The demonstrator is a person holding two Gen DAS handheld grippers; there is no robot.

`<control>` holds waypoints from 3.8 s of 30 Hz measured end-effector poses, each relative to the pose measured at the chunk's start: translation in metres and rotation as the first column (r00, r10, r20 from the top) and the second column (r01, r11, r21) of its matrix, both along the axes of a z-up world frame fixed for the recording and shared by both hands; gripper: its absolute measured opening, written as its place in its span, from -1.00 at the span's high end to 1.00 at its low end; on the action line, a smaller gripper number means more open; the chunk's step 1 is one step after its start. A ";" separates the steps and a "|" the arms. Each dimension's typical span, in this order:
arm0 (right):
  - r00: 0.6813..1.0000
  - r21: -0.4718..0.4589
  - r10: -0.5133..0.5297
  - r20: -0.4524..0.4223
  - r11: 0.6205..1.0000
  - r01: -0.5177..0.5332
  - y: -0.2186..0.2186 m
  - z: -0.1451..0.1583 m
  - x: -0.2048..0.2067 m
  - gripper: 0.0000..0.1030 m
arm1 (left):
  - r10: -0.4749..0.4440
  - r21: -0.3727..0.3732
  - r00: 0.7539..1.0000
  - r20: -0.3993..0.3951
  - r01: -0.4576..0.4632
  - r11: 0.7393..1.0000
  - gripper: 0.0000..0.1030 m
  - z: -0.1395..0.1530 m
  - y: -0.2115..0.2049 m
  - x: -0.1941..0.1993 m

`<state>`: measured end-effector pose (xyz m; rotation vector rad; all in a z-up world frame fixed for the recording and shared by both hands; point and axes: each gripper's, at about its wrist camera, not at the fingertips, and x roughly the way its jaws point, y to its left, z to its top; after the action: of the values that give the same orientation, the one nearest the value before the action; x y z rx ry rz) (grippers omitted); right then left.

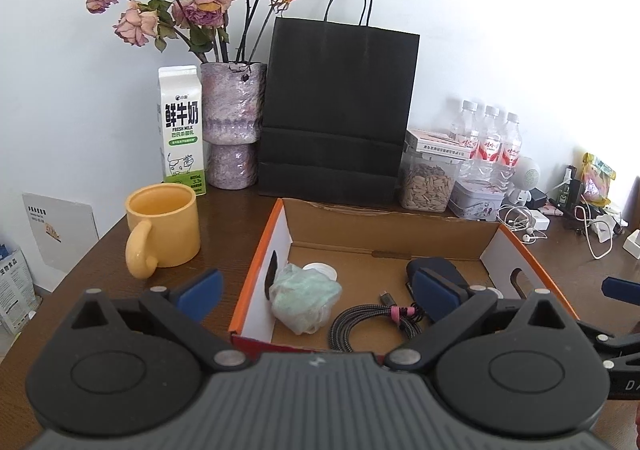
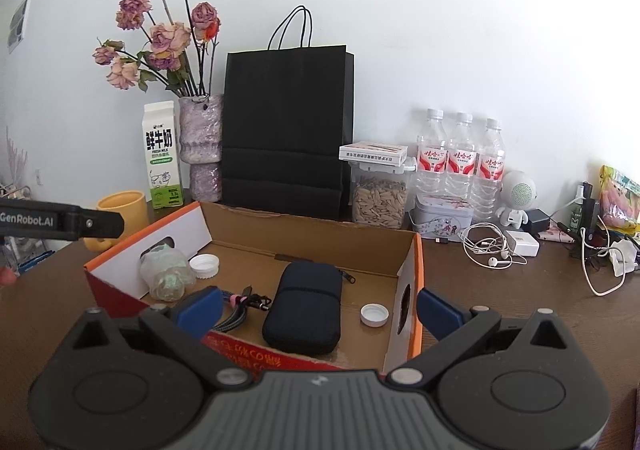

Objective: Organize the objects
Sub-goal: 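Move both tools back toward the USB cable and plush sheep, then grasp the black USB cable with the left tool, then lower the right tool onto the plush sheep while the left tool holds the cable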

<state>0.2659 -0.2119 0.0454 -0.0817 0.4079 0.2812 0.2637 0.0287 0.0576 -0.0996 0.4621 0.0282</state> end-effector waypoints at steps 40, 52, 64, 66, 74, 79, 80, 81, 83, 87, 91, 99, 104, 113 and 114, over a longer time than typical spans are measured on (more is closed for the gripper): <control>0.993 0.002 0.020 -0.116 1.000 -0.020 -0.019 -0.041 -0.085 -1.00 | -0.077 0.047 0.972 -0.221 0.089 0.995 0.07 -0.078 0.005 -0.095; 0.991 0.013 0.019 -0.129 1.000 -0.018 -0.023 -0.047 -0.080 -1.00 | -0.040 0.074 0.974 -0.221 0.058 0.996 0.82 -0.091 -0.007 -0.092; 0.991 0.035 0.045 -0.126 0.999 -0.041 -0.021 -0.045 -0.079 -1.00 | -0.025 0.057 0.980 -0.197 0.037 0.998 0.85 -0.086 -0.004 -0.093; 0.990 0.045 0.061 -0.125 0.997 -0.056 -0.018 -0.043 -0.079 -1.00 | -0.021 0.053 0.981 -0.191 0.032 0.998 0.85 -0.085 -0.003 -0.094; 0.986 0.070 0.099 -0.134 0.993 -0.090 -0.008 -0.038 -0.066 -1.00 | -0.001 0.041 0.986 -0.169 0.008 0.999 0.85 -0.079 0.005 -0.096; 0.982 0.076 0.126 -0.143 0.990 -0.116 0.003 -0.035 -0.062 -1.00 | 0.013 0.029 0.986 -0.169 -0.008 1.000 0.85 -0.079 0.009 -0.095; 0.980 0.071 0.128 -0.150 0.990 -0.118 0.007 -0.037 -0.061 -1.00 | 0.013 0.027 0.985 -0.170 -0.009 1.000 0.85 -0.080 0.009 -0.095; 0.979 0.066 0.126 -0.161 0.991 -0.116 0.010 -0.039 -0.059 -1.00 | 0.012 0.026 0.985 -0.172 -0.008 1.000 0.85 -0.080 0.009 -0.094; 0.980 0.046 0.097 -0.173 0.995 -0.090 0.015 -0.042 -0.055 -1.00 | 0.011 0.024 0.984 -0.176 -0.007 1.000 0.85 -0.082 0.009 -0.094; 0.979 0.041 0.085 -0.186 0.996 -0.079 0.018 -0.042 -0.048 -1.00 | 0.010 0.018 0.983 -0.183 -0.007 1.000 0.85 -0.083 0.011 -0.093; 0.977 0.024 0.090 -0.191 0.996 -0.087 0.019 -0.043 -0.047 -1.00 | 0.009 0.012 0.982 -0.188 -0.007 1.000 0.85 -0.085 0.012 -0.093; 0.976 0.006 0.101 -0.192 0.995 -0.102 0.020 -0.047 -0.047 -1.00 | 0.003 0.006 0.981 -0.195 -0.002 1.000 0.85 -0.087 0.012 -0.093; 0.977 -0.002 0.107 -0.185 0.994 -0.109 0.020 -0.048 -0.048 -1.00 | -0.006 0.014 0.980 -0.200 0.009 1.000 0.81 -0.087 0.011 -0.093; 0.977 0.002 0.119 -0.179 0.993 -0.120 0.018 -0.049 -0.047 -1.00 | -0.043 0.056 0.974 -0.221 0.057 0.997 0.24 -0.092 0.002 -0.089; 0.977 -0.002 0.119 -0.177 0.993 -0.121 0.019 -0.049 -0.048 -1.00 | -0.043 0.063 0.975 -0.218 0.058 0.996 0.50 -0.092 0.002 -0.089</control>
<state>0.2182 -0.1932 -0.0038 -0.0945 0.5820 0.4071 0.1744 0.0306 -0.0345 -0.0168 0.6806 0.0051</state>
